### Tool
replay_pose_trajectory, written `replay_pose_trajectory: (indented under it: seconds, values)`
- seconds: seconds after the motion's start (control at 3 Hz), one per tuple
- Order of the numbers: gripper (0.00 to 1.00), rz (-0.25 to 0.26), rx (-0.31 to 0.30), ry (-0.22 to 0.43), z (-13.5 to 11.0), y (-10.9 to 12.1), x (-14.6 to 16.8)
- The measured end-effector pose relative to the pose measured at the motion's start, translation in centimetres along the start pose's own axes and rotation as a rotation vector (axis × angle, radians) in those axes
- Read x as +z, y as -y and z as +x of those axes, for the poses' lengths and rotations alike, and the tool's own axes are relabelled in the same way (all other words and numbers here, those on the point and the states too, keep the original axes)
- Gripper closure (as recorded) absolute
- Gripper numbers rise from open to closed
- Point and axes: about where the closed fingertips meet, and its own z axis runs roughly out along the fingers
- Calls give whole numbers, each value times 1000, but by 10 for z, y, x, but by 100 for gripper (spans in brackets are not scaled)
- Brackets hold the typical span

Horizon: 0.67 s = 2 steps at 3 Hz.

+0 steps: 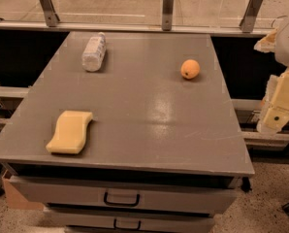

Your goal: Pick orange

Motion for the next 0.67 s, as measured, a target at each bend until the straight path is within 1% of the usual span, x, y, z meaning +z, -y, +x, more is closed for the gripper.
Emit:
replay_pose_trajectory:
  seconds: [0.67]
  values:
    - [0,-3,-6,12,0,4,4]
